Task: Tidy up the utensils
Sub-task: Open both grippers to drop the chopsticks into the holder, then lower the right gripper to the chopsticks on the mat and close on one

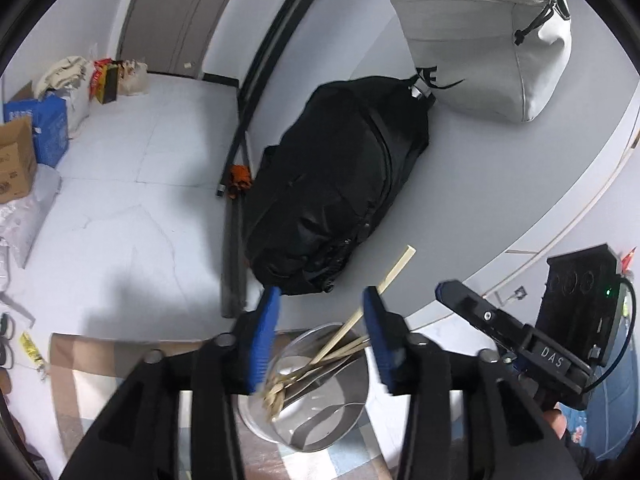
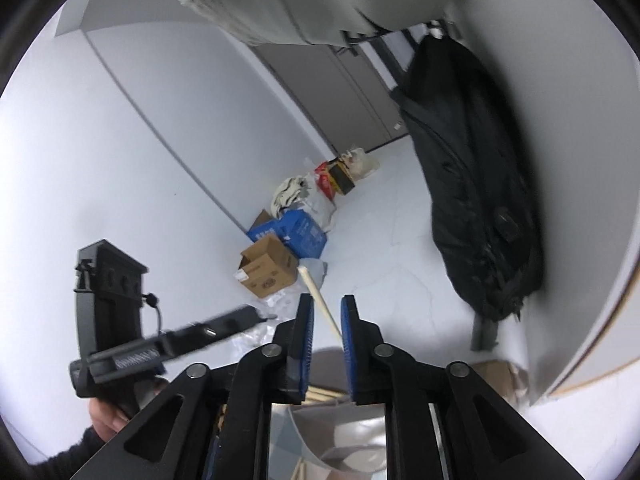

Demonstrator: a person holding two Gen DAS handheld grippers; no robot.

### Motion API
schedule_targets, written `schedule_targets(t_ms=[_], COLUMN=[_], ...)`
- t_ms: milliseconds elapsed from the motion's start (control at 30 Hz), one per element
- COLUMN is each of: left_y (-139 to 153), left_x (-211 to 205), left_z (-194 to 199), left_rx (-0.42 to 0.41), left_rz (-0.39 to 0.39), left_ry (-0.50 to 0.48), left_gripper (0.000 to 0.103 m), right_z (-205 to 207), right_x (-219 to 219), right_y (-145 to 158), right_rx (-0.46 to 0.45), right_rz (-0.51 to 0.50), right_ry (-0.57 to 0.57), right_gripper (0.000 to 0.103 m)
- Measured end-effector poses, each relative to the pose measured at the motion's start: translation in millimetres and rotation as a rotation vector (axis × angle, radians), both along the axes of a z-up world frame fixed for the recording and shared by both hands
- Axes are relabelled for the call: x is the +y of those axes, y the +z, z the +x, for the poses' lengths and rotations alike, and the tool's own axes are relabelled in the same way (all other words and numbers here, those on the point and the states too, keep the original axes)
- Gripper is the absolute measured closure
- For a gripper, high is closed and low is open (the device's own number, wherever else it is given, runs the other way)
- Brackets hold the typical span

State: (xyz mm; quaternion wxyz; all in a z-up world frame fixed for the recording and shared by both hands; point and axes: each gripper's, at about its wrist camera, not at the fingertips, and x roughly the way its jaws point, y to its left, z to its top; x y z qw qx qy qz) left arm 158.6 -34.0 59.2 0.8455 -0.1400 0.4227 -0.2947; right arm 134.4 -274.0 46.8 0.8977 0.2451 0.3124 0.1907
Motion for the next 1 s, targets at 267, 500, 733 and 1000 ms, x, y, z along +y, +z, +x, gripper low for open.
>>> schedule_targets(t_ms=[267, 500, 733, 1000], left_y=[7.8, 2.3, -15.5, -61.3], left_x=[10.1, 33.3, 62.1, 88.1], left_z=[-28.3, -51.7, -75.2, -92.7], left_rx=[-0.085, -0.125, -0.141, -0.065], left_rz=[0.095, 0.144, 0.188, 0.244], left_ry=[0.061, 0.144, 0.247, 0.338], left_gripper=[0.055, 0.044, 0.034, 0.031], right_z=[-22.0, -46.8, -73.6, -104.9], right_x=[6.4, 25.3, 61.3, 115.8], right_y=[-4.1, 4.4, -2.0, -29.9], right_rx=[-0.006, -0.059, -0.089, -0.075], right_rz=[-0.002, -0.033, -0.081, -0.179], right_ry=[0.007, 0.042, 0.113, 0.228], right_gripper=[0.073, 0.052, 0.035, 0.028])
